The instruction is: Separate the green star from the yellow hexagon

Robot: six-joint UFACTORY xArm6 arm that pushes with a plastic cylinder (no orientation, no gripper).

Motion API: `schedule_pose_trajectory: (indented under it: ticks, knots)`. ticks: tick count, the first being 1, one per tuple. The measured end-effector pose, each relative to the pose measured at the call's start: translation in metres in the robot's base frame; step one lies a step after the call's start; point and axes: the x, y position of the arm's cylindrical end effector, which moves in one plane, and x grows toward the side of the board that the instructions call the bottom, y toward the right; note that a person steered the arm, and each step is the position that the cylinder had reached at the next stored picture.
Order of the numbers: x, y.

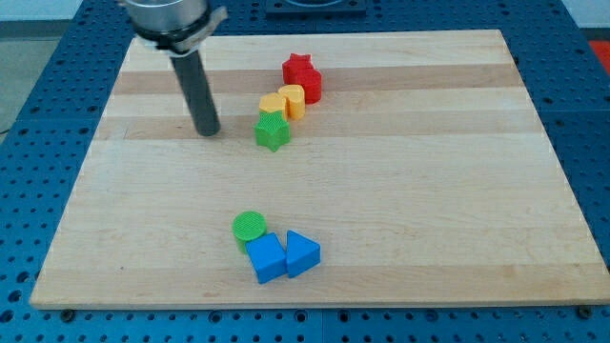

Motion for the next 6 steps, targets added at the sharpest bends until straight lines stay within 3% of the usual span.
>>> schedule_pose_trajectory:
  ticks: [2,4,5,6]
  knots:
    - [0.037,0.113]
    - [-0.007,0.132]
    - [0.017,0.152]
    - [0.069,0.143]
